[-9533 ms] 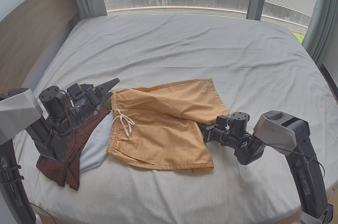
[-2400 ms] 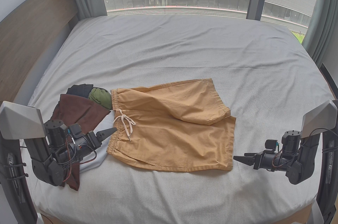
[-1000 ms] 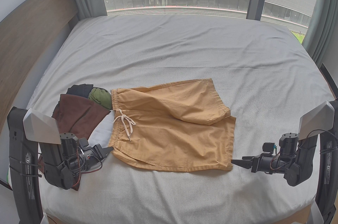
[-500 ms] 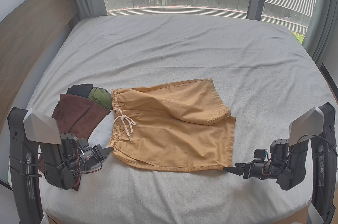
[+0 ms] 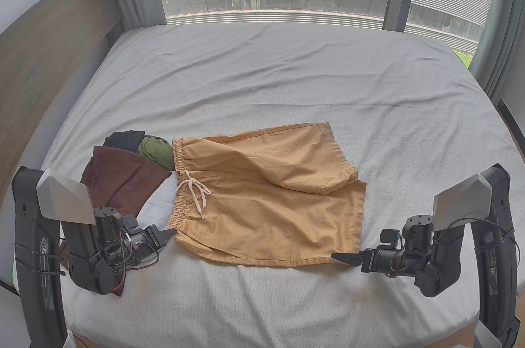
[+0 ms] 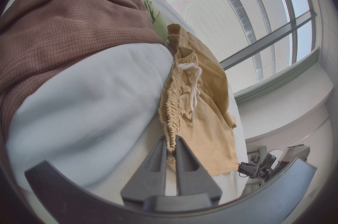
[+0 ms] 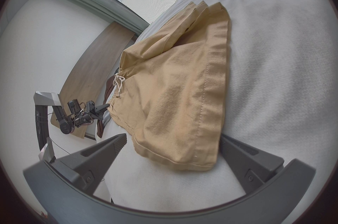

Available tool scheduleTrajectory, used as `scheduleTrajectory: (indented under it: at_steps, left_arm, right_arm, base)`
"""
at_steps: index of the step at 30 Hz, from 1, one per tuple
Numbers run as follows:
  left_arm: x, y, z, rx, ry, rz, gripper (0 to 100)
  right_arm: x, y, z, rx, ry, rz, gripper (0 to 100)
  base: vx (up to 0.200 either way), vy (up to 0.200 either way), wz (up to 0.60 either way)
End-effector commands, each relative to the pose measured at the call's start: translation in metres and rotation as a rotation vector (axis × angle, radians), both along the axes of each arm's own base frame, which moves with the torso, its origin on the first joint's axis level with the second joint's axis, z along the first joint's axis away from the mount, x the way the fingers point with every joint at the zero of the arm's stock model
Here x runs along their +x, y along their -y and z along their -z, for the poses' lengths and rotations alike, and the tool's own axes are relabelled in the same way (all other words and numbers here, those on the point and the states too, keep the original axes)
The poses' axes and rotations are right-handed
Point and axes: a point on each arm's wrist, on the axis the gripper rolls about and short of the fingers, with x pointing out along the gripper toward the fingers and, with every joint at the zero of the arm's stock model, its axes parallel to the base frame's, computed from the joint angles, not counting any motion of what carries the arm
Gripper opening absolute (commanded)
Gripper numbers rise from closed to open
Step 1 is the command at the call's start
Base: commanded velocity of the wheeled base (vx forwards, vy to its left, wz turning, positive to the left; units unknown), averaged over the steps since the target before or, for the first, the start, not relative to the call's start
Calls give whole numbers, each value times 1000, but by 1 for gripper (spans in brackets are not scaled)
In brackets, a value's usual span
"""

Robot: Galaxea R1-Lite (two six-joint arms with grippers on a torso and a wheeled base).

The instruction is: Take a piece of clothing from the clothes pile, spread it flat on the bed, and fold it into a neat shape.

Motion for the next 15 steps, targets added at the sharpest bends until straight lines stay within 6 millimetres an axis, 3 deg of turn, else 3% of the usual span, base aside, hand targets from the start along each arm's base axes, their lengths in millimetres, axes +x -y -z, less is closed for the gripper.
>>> scheduleTrajectory:
  at_steps: [1, 15]
  left_arm:
    - [0, 0, 1, 0, -2, -1, 0]
    - [0, -1, 4, 27, 5, 10, 0]
  right_arm:
    - [1, -9, -1, 14, -5, -12, 100]
    - [-15, -9, -17, 85, -101, 10, 100]
  base:
    - [0, 0, 0]
    - [0, 0, 0]
